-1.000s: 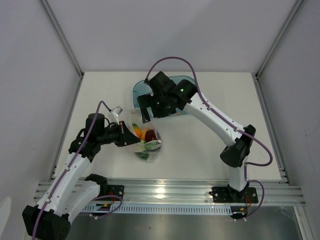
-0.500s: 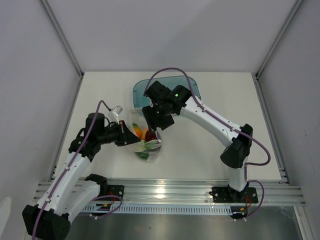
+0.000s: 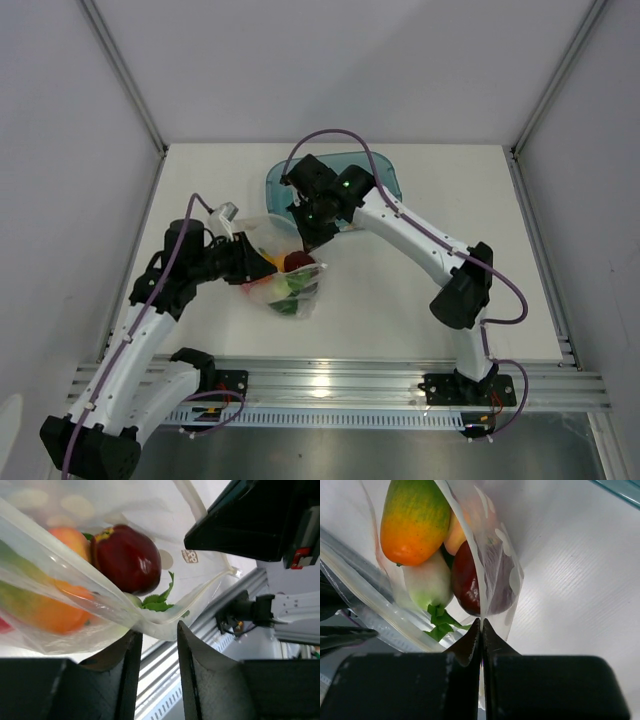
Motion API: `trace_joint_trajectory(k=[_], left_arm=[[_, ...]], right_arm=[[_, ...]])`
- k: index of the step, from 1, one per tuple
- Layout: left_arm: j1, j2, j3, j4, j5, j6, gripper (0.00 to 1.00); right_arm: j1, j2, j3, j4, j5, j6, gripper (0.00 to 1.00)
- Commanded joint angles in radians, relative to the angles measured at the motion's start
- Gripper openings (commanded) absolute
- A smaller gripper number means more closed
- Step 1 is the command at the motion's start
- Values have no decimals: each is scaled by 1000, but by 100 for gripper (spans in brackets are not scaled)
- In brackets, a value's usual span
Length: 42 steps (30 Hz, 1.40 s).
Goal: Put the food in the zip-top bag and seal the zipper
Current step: Adjust the zipper food storage bag at the center of the board.
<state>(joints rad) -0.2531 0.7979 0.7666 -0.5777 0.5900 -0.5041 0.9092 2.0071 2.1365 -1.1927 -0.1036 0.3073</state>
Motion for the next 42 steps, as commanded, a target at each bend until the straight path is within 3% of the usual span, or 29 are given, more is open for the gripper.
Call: trace_joint_trajectory(k=[1,4,7,17,20,21,24,27,32,40,41,42], left_arm=[[-3,18,127,-56,-181,58,34],[0,43,186,-109,-314,44,44],[11,81,220,-120,-358,41,46],[32,268,339,-148,-360,53,45],[35,308,350,-123,-346,64,35],[35,317,358,-123,-345,68,21],[41,346,381,-160,-349,82,1],[46,310,378,-172,-360,95,1],[45,88,245,-122,-360,38,1],[44,27,100,-73,-247,-91,0],[44,32,99,-67,-237,-106,0],[44,34,99,-62,-231,-109,1]], right_arm=[[-1,-22,40,-7,19,-74,0],[2,-47,11,4,13,-96,0],[16,-62,-4,16,19,-123,0],[40,-91,16,44,84,-200,0],[40,-97,10,44,88,-218,0],[40,-99,5,44,91,-224,0],[40,-108,-10,47,107,-229,0],[39,-111,-20,45,177,-231,0],[37,-122,-18,64,251,-218,0],[19,-122,-69,97,174,-200,0],[16,-122,-69,93,168,-198,2],[14,-119,-63,88,165,-195,11]])
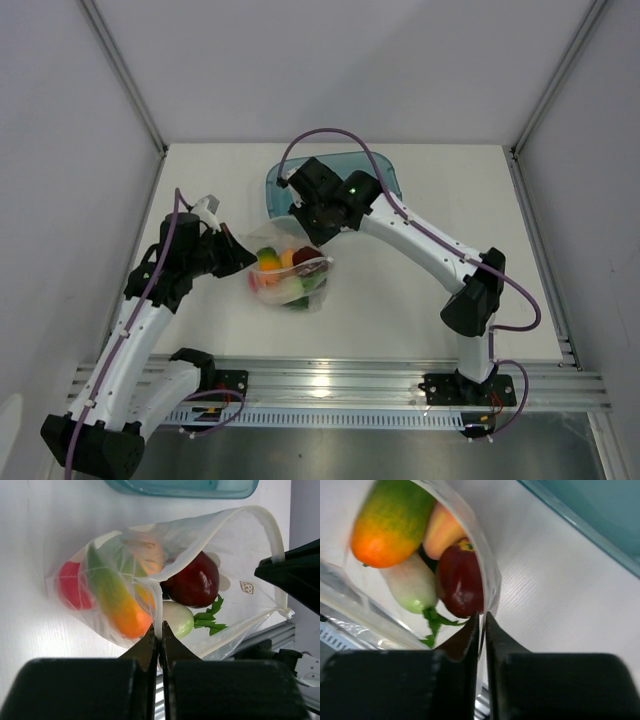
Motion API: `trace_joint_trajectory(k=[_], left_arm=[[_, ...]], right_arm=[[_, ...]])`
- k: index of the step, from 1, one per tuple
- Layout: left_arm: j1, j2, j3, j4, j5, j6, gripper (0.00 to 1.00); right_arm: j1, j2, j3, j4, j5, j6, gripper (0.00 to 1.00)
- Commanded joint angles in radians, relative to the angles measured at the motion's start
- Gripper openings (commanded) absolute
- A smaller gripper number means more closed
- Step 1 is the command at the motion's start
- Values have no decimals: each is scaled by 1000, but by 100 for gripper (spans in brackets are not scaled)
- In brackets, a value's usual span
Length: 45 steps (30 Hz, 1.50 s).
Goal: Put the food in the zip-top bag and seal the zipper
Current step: Adjust the zipper food storage bag at the center of the board.
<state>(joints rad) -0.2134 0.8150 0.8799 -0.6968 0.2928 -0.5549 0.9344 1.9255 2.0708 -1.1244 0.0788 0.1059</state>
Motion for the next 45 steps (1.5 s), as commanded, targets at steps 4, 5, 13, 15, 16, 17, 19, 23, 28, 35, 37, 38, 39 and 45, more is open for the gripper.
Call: trace_joint_trajectory(k=[4,5,13,15,16,17,19,23,28,35,37,38,39,45], left_arm=[[5,33,11,51,62,-60,1],[5,33,13,52,59,-60,1],[5,46,19,69,65,-66,1],[5,46,21,69,63,-63,1],[5,47,22,68,63,-63,1],[5,44,21,68,63,-60,1],[3,44,19,66,66,-60,0],[5,46,14,71,75,-59,1],[5,46,13,77,86,-60,1],[5,38,-1,85,97,-66,1],[5,35,-5,85,100,-66,1],[5,35,-6,83,101,-66,1],[5,33,-2,80,101,-66,0],[5,36,1,72,108,-53,0]], right_arm=[[-17,-68,0,20,-25,14,52],[-17,-82,-5,24,-25,14,58],[-17,-295,-185,63,-66,32,100],[-14,-335,-267,80,-111,37,99],[-14,-355,-296,90,-117,38,99],[-16,-397,-325,121,-146,35,99],[-16,-430,-389,161,-169,32,93],[-17,-441,-436,186,-201,12,74],[-19,-408,-443,207,-177,-37,65],[-52,-372,-449,255,-182,-84,60],[-55,-353,-439,252,-183,-97,55],[-55,-347,-436,247,-185,-100,54],[-55,-341,-434,244,-188,-101,53],[-54,-318,-440,230,-232,-101,46]])
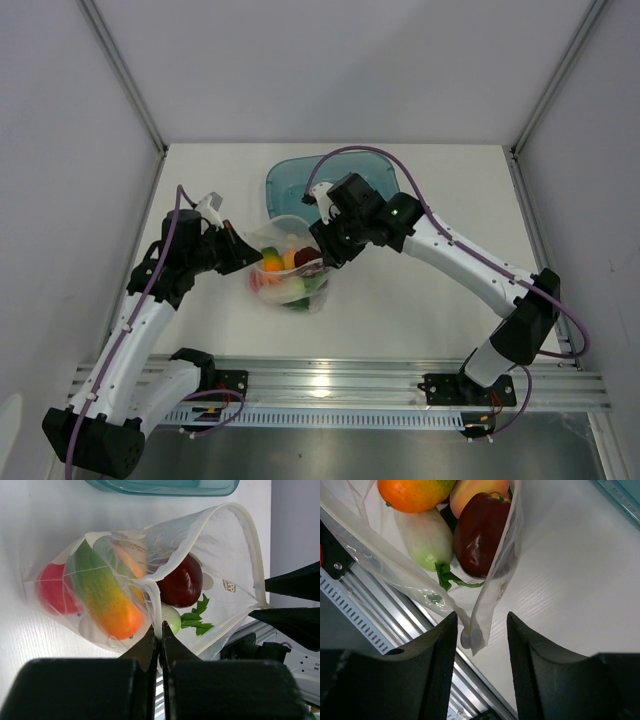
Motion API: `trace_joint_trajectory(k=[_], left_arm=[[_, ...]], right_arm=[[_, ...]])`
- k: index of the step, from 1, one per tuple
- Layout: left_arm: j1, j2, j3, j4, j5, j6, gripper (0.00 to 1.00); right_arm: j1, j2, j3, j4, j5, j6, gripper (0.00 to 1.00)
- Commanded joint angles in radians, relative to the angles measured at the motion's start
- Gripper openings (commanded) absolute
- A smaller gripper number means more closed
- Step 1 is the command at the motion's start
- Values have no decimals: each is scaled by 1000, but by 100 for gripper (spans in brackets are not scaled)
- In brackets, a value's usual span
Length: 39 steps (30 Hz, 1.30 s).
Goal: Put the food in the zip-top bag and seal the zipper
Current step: Adjust the zipper food storage bag at the center of the board.
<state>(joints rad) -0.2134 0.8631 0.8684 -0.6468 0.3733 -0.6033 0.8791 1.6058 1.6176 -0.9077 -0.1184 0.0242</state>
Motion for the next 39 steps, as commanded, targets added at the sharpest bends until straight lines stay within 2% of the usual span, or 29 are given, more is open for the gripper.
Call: trace_joint_trajectory(k=[1,7,10,11,13,16,19,20,22,23,26,29,35,39], left_arm=[[5,-10,11,24,26,-3,1],[5,-4,18,22,33,7,1],[5,-3,24,22,33,11,1],[5,-1,27,24,32,13,1],[5,2,38,24,29,20,1],[5,4,63,22,19,40,5],[5,4,99,29,25,82,28],[5,4,116,57,36,101,38],[5,-2,138,105,115,174,50],[5,-7,152,165,146,222,61],[-1,-26,182,283,266,296,74],[-35,-10,218,331,355,377,87],[-107,24,198,525,504,476,99],[-145,16,152,608,604,553,100]], right_arm=[[0,0,10,15,-40,-20,46],[0,6,-13,30,-38,-20,44],[0,22,-21,32,-23,-20,35],[0,26,-19,27,-18,-20,28],[0,40,-18,12,-4,-41,19],[0,33,-13,6,19,-36,14],[0,11,31,-14,36,-29,6],[0,9,56,-48,37,-29,0],[0,5,108,-80,22,-6,0],[0,0,158,-109,7,5,0],[-2,-20,223,-131,-64,28,0],[-11,-24,261,-163,-182,20,0],[-17,12,286,-227,-316,-10,0],[-15,8,323,-255,-360,-1,0]])
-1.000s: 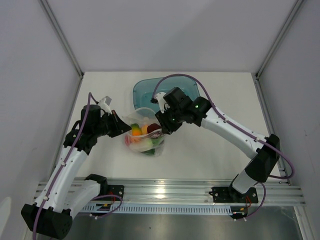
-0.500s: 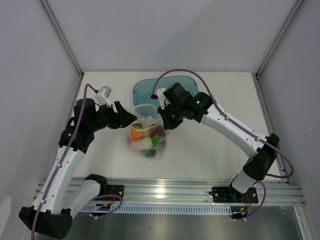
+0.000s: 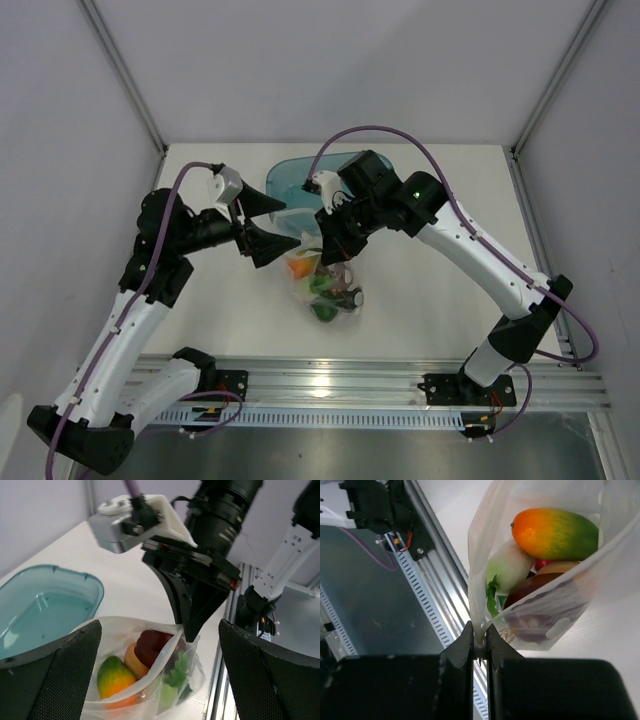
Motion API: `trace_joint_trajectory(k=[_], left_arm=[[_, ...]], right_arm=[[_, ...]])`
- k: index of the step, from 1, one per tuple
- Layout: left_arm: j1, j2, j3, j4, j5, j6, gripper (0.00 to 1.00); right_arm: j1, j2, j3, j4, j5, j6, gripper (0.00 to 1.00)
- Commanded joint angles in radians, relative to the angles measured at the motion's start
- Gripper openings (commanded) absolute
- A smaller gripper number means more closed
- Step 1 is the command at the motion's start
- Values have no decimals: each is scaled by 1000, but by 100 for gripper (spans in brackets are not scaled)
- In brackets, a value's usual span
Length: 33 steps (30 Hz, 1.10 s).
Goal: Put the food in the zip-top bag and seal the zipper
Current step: Adjust the zipper food storage bag at the center of the board.
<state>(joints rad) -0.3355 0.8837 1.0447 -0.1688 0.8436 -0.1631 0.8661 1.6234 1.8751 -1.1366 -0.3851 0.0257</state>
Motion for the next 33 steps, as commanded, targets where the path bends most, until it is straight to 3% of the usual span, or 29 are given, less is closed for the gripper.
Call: trace_joint_trajectory(k=[1,16,24,31,33], left_arm=[[-26,-6,-37,162,152,119,99],[-189,46,-176,250,158,352,99],[-203,149,-183,314,288,327,99],[-212,192,-212,308,270,336,99],[-212,219,-172,223,259,355,98]], right_arm=[[-3,-13,70,-38,-100,-3,0],[-12,-50,29,-95,-147,17,0],[-15,-53,19,-88,-178,19,0],[-32,-54,16,-84,-202,10,0],[-35,-62,-2,-77,-202,5,0]])
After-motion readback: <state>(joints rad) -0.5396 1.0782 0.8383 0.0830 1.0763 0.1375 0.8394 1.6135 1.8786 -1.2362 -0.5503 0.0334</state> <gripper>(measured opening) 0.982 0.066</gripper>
